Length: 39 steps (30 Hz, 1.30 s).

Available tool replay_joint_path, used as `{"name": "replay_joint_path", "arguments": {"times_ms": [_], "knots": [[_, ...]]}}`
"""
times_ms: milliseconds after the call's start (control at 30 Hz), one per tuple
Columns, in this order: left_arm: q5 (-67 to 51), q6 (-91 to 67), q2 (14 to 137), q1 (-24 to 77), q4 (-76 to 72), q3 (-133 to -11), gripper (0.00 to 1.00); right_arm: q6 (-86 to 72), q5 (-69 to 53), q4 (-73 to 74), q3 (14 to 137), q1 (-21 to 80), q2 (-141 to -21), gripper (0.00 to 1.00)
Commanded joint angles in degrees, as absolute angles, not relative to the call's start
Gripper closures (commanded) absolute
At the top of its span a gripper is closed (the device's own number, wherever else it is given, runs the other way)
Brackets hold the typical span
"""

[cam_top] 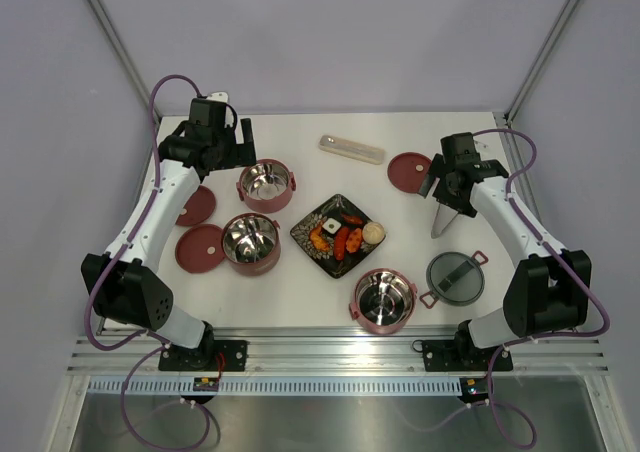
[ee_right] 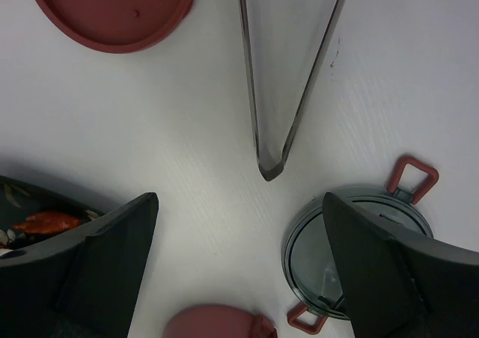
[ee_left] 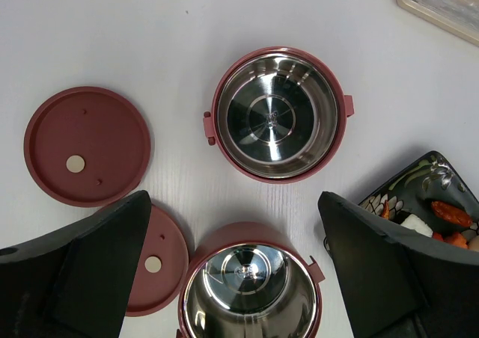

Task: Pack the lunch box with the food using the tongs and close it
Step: Adjust the packing box at the center of the board.

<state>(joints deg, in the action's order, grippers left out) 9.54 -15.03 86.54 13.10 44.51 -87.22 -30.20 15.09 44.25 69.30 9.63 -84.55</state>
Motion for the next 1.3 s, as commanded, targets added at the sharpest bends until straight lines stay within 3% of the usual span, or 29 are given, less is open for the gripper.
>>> {"name": "replay_joint_path", "arguments": {"times_ms": [0, 500, 933, 1267], "knots": [[10.02, -14.94, 86.22, 13.27, 43.68, -89.03, 0.01, -29.36, 13.89, 42.19, 69.08, 9.84, -81.83, 0.01], [9.84, -14.85, 85.52, 13.62, 43.5, -88.59, 0.01, -27.95, 7.13, 42.27, 66.36, 10.02, -78.66, 0.01], [8.61, -15.73, 81.12, 13.89, 39.81, -82.44, 0.01, -33.65, 3.96, 51.23, 59.33, 13.01, -66.45, 0.0], [6.59, -16.87, 81.39, 14.24, 39.64, -81.83, 0.01, -35.33, 3.08, 54.84, 57.13, 16.61, -64.77, 0.04]]}}
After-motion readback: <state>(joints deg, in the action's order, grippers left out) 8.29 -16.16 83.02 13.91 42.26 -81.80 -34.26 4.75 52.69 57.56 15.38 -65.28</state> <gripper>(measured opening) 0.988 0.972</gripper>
